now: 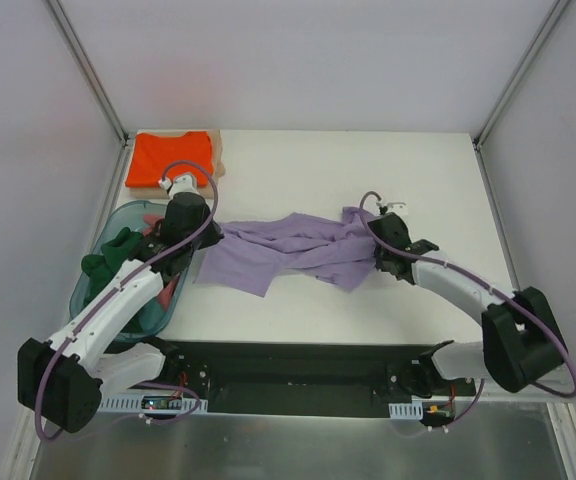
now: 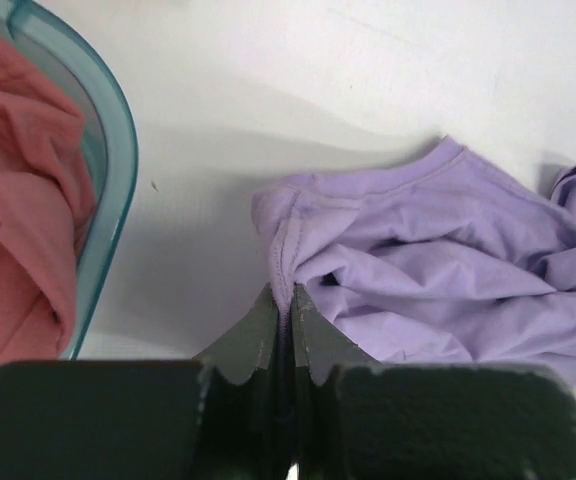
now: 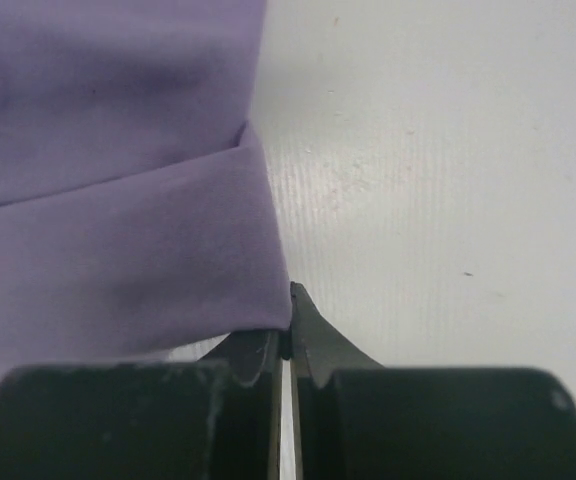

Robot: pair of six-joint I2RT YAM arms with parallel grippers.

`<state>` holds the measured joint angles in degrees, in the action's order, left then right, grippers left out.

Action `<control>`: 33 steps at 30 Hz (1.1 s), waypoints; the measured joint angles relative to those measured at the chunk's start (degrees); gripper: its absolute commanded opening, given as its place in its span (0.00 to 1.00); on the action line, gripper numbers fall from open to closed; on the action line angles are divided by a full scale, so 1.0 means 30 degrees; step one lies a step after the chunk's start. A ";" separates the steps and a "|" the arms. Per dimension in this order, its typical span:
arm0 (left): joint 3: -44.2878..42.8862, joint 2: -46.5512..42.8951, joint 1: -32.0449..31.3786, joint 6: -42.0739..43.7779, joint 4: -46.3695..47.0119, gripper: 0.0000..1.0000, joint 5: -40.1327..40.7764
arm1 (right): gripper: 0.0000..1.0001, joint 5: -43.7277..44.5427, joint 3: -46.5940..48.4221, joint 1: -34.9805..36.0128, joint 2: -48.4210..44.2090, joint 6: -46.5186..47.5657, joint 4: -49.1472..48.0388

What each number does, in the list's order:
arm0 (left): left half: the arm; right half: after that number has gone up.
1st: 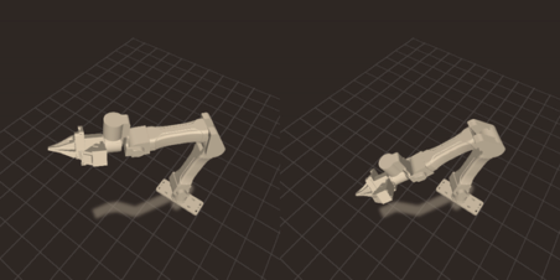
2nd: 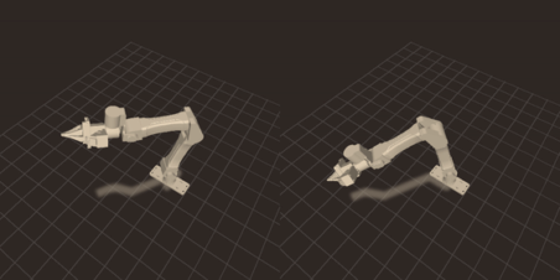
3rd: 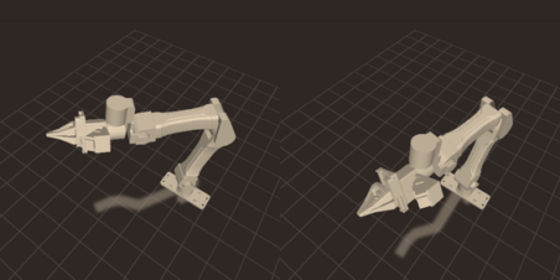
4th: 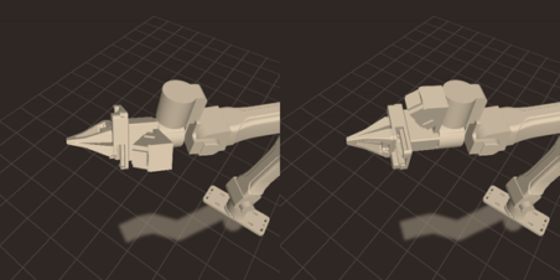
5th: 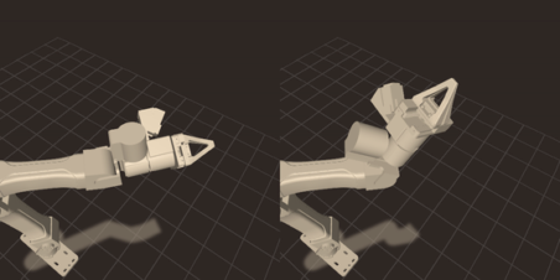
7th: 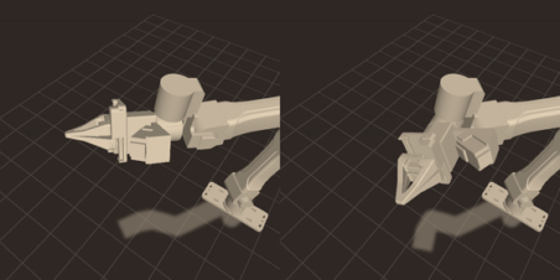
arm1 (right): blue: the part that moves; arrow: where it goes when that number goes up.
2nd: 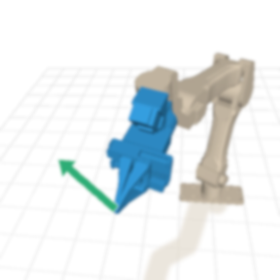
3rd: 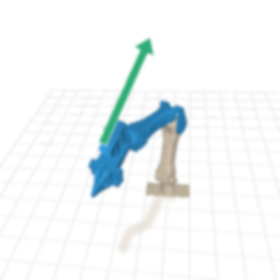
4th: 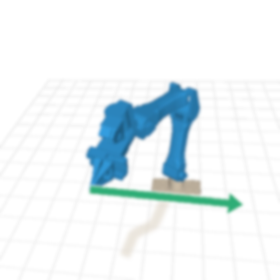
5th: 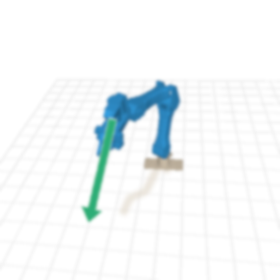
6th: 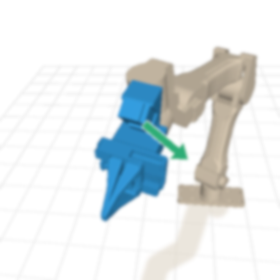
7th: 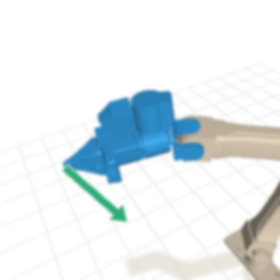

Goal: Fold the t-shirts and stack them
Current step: Flatten out the tshirt

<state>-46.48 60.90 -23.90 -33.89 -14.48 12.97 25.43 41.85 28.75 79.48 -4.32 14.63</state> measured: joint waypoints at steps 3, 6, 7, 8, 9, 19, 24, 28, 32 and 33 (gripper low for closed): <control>-0.0801 -0.0576 0.0000 0.0080 -0.0517 0.00 0.0350 | 0.01 0.0386 0.0270 0.0000 -0.2193 0.0219 0.1384; -0.2229 -0.1275 0.0000 0.0160 -0.0758 0.00 0.0423 | 0.01 0.0889 0.1260 0.0000 -0.4998 0.0896 0.3147; -0.2630 -0.1581 0.0000 0.0175 -0.0772 0.00 0.0437 | 0.01 0.1020 0.1741 0.0000 -0.5974 0.1188 0.3759; -0.3155 -0.1960 0.0000 0.0219 -0.0801 0.00 0.0503 | 0.01 0.1115 0.2324 0.0000 -0.6936 0.1545 0.4430; -0.3723 -0.2353 0.0000 0.0270 -0.0823 0.00 0.0568 | 0.01 0.1158 0.3016 0.0000 -0.7978 0.1909 0.5034; -1.0258 -0.5355 0.0000 0.1035 -0.0816 0.00 -0.0168 | 0.01 -0.3483 1.1060 0.0000 -1.4812 0.4707 0.7672; -1.2721 -0.5756 -0.0007 0.1537 -0.0583 0.00 -0.0750 | 0.01 -0.4779 1.4462 0.0000 -1.4790 0.5319 0.8728; -1.3019 -0.5333 -0.0007 0.1741 -0.0306 0.00 -0.0787 | 0.01 -0.4998 1.5016 0.0000 -1.4061 0.5727 0.9122; -1.3821 -0.2798 0.0000 0.2222 -0.0175 0.00 -0.0262 | 0.01 -0.3024 1.4987 0.0007 -1.1839 0.6331 0.9209; -1.4294 -0.1639 0.0000 0.2404 -0.0117 0.00 -0.0036 | 0.01 -0.2302 1.4987 -0.0015 -1.1016 0.6572 0.9180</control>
<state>-89.36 55.99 -23.90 -26.68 -14.83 12.86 18.52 86.80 28.71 46.44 15.40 42.17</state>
